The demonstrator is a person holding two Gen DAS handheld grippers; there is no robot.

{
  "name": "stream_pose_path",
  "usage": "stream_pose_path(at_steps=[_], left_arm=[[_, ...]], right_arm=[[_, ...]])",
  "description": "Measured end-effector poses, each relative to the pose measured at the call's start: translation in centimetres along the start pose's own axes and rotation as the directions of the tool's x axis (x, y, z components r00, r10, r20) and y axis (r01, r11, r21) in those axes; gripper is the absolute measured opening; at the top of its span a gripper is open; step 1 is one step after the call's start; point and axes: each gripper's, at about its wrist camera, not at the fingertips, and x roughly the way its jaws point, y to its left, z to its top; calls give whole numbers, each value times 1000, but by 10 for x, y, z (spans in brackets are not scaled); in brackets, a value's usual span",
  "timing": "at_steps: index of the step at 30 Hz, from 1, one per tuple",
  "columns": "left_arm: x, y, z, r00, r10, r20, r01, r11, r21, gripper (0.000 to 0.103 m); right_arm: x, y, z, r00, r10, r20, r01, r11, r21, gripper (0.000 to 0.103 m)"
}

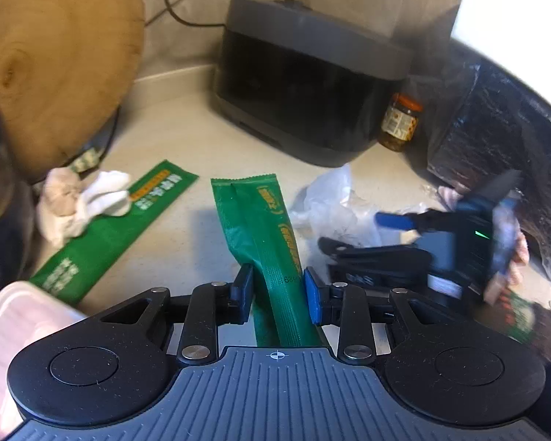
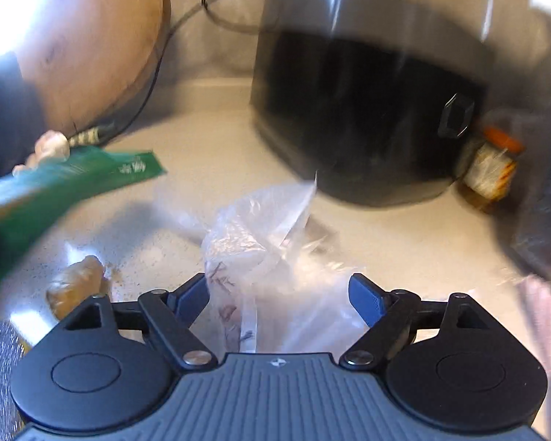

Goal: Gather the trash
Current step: 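Grasp the clear plastic bag with the right gripper while the left holds the packet, then carry packet and bag down to the green bin and open both grippers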

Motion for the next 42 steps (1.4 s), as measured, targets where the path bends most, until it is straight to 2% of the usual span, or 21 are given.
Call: stream_pose_path(at_steps=[3,5,6,7,14,17,20,22,24,27,28,29,32,34,36,38,39,42], left_arm=[[-15,4,-9,1000,6,18,-6,1000,-3,34],[-23,5,-14,1000,4,26,-4,1000,-2,34],[-28,6,-16,1000,-1,31,1,1000,-2,34],[-31,7,-18,999,-9,36,9,1000,-2,34],[-47,3,-28,994,-91,54,89,996,32,34],[-50,-7,-30,988,-151,42,147,986,77,34],[-48,-22,-34,971,-238,9,236,965,119,34],[-43,-34,-38,950,-310,-41,313,941,131,34],[-34,-47,-45,919,-379,-106,391,910,139,34],[-16,-70,-58,858,-462,-226,497,858,132,34],[-8,-79,-65,832,-481,-278,528,840,127,33],[1,-89,-71,807,-492,-328,553,824,123,29],[33,-117,-96,723,-486,-491,601,793,102,27],[57,-132,-117,676,-458,-577,608,789,87,25],[81,-145,-135,642,-427,-636,601,796,72,24],[105,-155,-152,621,-403,-672,588,806,60,22],[114,-160,-158,620,-388,-681,580,812,66,21],[136,-174,-171,642,-343,-686,556,824,108,21]], right_arm=[[-1,9,4,1000,-7,-4,7,1000,12,81],[-9,12,7,1000,27,-12,-27,999,38,51],[-13,15,8,999,42,-22,-41,998,42,29],[-19,17,9,999,45,-22,-44,998,41,22],[-91,34,12,997,42,61,-43,999,14,10],[-128,28,4,995,27,98,-35,996,81,9],[-164,13,-13,993,-24,117,3,985,174,9],[-188,2,-31,990,-83,117,52,969,241,8],[-208,-9,-51,985,-138,103,101,946,307,8],[-238,-25,-88,971,-228,67,184,898,400,8],[-245,-30,-101,965,-258,49,213,879,426,8],[-252,-35,-114,958,-287,27,244,857,454,8],[-269,-50,-158,936,-350,-50,320,779,539,8],[-275,-59,-186,921,-377,-102,362,725,587,8],[-278,-65,-212,908,-391,-151,393,673,627,8],[-277,-71,-237,900,-390,-193,414,626,661,8],[-276,-75,-248,896,-388,-215,424,604,675,8],[-267,-83,-278,882,-386,-269,453,543,707,7]])
